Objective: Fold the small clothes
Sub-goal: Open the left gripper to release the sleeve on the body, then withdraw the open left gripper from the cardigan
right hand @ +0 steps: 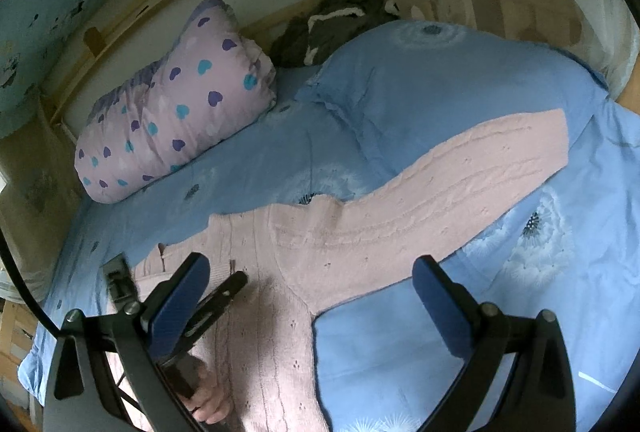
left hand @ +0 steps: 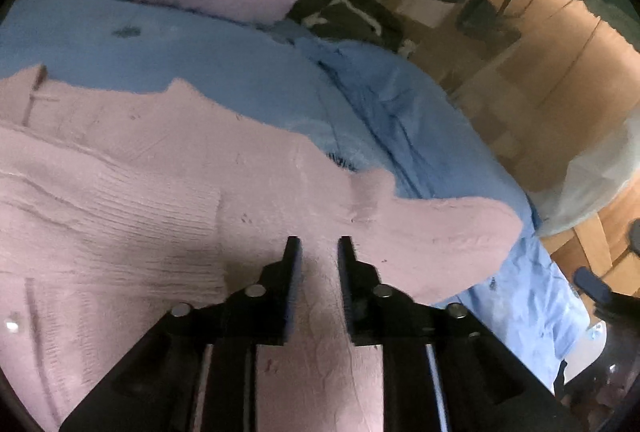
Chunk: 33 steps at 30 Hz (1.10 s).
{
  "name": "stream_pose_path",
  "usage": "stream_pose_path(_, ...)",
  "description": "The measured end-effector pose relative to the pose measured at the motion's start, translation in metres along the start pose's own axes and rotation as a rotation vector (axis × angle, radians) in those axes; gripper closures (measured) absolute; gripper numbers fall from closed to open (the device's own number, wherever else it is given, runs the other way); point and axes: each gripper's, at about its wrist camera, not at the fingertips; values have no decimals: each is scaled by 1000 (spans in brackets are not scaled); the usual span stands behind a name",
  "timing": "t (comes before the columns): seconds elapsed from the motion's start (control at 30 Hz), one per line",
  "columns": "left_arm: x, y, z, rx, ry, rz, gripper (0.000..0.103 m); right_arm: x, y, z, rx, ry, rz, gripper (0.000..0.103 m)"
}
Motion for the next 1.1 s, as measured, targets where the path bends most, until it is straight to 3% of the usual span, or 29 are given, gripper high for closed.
stream_pose_path(0.17, -21, 35, -44, -85, -101, -1, 74, 1, -1, 2, -14, 4, 11, 0)
stream_pose_path(0.33, -31, 72, -40, -190, -70, -25, 74, 4, 5, 8, -27, 16, 4, 0)
stream_pose_path(0.53, -14, 60, -16, -169, -15, 16, 74, 6, 9, 14, -22, 43, -26, 0)
stream_pose_path(0.73, 6, 25, 15, -254, 71, 151, 75, 6, 9, 15, -28, 42, -16, 0)
stream_pose_path(0.8, 8, 23, 15, -248, 70, 146, 75, 7, 8, 15, -28, 41, -16, 0)
stream_pose_path(0.97, 6, 31, 13, -183, 61, 25, 75, 8, 9, 17, -28, 51, -31, 0)
stream_pose_path(1.1, 7, 30, 12, -185, 53, 38, 75, 7, 7, 18, -31, 61, -28, 0)
Point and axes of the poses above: each gripper's, at about its wrist camera, not at the fingertips, and z roughly the way its jaws point, y to its left, x to its underside, and after that the axes turned 11 degrees about -z, right-handed
